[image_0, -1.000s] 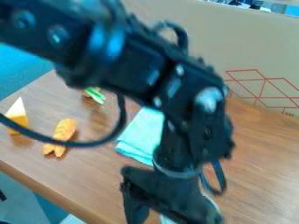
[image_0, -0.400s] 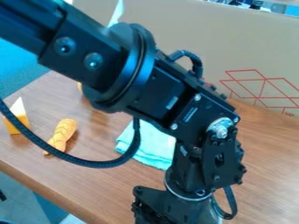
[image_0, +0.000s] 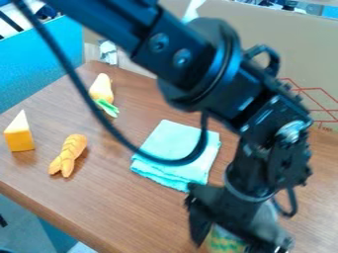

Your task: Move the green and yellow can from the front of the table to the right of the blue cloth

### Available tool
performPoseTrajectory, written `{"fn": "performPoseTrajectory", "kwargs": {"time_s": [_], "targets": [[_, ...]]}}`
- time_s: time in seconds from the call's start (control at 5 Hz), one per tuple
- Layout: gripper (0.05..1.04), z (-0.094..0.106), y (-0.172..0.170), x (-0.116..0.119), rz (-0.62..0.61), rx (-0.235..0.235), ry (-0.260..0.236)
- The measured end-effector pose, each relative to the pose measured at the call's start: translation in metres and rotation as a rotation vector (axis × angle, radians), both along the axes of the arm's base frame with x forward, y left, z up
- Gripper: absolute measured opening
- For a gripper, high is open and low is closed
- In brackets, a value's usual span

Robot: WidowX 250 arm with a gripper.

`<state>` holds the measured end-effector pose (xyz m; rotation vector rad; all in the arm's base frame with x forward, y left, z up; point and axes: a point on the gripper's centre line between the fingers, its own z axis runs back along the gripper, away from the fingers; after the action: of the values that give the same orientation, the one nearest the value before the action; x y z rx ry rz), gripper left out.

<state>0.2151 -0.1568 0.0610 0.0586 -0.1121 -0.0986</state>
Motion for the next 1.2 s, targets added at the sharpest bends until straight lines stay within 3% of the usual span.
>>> {"fn": "performPoseTrajectory", "kwargs": {"time_s": [0.2, 0.4, 0.6, 1.0, 1.2], "targets": [[1.001, 0.018, -0.014, 0.039, -0.001, -0.077, -0.090], [1.001, 0.016, -0.032, 0.068, -0.020, -0.123, -0.081], [1.001, 0.002, -0.040, 0.084, -0.024, -0.140, -0.054], [1.001, -0.004, -0.032, 0.080, -0.011, -0.148, -0.026], [1.001, 0.045, -0.018, 0.057, 0.009, -0.169, -0.110]]}}
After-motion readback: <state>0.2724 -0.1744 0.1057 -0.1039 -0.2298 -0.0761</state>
